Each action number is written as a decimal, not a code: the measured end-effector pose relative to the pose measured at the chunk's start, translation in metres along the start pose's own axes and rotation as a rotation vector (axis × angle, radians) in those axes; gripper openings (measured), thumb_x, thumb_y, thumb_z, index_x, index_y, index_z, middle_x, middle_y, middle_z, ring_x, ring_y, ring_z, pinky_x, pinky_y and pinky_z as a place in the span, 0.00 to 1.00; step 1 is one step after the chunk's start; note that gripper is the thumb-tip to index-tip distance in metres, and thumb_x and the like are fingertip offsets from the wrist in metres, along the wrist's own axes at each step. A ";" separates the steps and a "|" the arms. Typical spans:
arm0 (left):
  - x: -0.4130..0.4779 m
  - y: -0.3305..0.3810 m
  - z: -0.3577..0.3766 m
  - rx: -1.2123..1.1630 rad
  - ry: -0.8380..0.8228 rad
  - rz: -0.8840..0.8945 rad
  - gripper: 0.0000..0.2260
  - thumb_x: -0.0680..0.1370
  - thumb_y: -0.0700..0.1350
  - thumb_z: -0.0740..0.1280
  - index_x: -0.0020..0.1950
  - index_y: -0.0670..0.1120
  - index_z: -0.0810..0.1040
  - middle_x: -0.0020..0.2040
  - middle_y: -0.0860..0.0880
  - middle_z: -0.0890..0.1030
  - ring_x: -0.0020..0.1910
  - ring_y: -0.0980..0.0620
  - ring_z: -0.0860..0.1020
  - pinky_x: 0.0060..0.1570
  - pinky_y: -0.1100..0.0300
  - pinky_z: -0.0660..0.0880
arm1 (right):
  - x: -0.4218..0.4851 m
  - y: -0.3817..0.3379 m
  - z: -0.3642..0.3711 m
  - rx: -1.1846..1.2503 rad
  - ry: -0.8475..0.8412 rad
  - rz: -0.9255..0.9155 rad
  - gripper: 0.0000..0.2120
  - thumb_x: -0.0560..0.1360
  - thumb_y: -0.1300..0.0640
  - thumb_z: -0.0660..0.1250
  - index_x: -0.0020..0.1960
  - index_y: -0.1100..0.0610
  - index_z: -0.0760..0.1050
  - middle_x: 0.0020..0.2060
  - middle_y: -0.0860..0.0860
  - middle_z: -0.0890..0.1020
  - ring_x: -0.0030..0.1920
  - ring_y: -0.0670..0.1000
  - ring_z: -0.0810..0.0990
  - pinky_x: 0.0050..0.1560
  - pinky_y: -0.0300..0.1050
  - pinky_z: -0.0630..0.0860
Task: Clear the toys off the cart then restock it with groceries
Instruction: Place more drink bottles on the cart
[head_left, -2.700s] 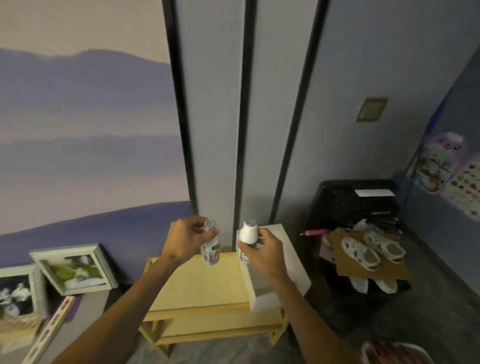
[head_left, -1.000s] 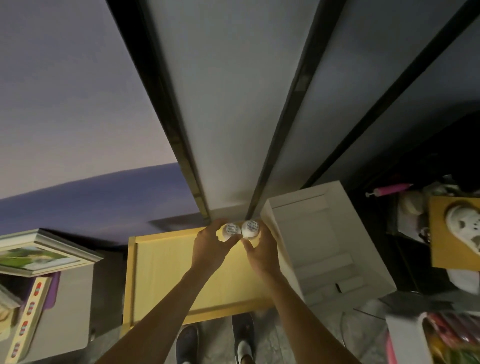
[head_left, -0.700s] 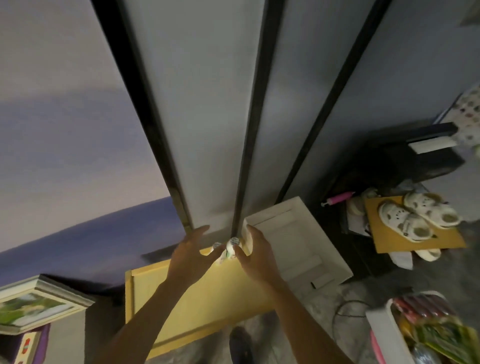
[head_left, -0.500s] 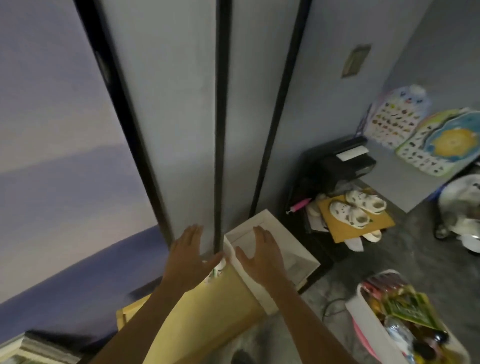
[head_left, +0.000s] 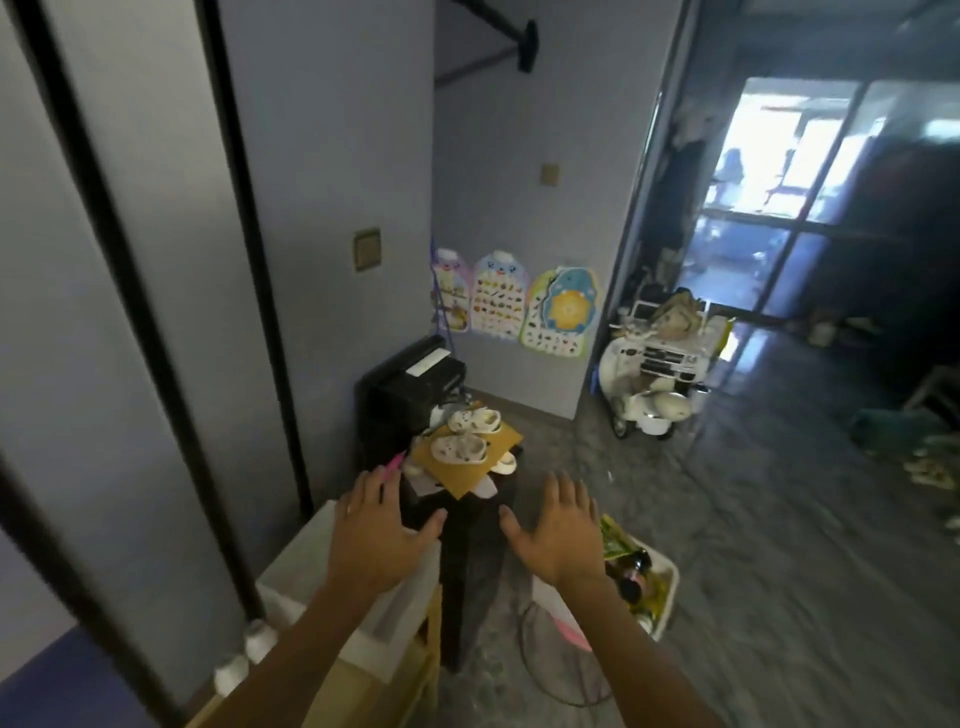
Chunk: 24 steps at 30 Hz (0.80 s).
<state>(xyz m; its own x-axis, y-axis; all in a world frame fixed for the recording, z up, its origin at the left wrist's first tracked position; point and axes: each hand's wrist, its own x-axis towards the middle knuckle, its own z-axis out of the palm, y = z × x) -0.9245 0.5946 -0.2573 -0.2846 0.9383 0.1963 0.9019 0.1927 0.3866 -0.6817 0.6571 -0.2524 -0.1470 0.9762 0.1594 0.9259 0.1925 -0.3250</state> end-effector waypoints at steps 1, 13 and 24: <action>0.002 0.021 0.006 0.011 0.009 0.026 0.47 0.74 0.79 0.52 0.84 0.51 0.61 0.84 0.46 0.64 0.83 0.43 0.60 0.81 0.42 0.60 | -0.003 0.022 -0.013 -0.008 0.013 0.040 0.51 0.74 0.21 0.47 0.84 0.55 0.55 0.84 0.56 0.60 0.83 0.61 0.55 0.82 0.63 0.56; -0.010 0.246 0.094 0.084 -0.040 0.168 0.51 0.72 0.83 0.47 0.82 0.48 0.66 0.82 0.43 0.67 0.80 0.41 0.65 0.79 0.43 0.65 | -0.041 0.265 -0.097 -0.067 0.079 0.320 0.53 0.73 0.21 0.45 0.84 0.58 0.56 0.83 0.58 0.62 0.83 0.62 0.58 0.81 0.62 0.59; 0.006 0.312 0.208 0.133 -0.138 0.185 0.45 0.72 0.79 0.51 0.73 0.48 0.77 0.72 0.45 0.78 0.72 0.42 0.75 0.69 0.44 0.72 | -0.020 0.366 -0.059 -0.063 -0.060 0.404 0.46 0.75 0.23 0.53 0.80 0.56 0.64 0.76 0.57 0.71 0.77 0.61 0.67 0.76 0.60 0.66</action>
<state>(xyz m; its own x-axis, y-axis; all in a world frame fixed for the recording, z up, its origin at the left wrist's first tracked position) -0.5776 0.7196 -0.3228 -0.0719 0.9896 0.1250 0.9719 0.0413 0.2318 -0.3194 0.7025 -0.3199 0.2145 0.9764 -0.0246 0.9325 -0.2122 -0.2924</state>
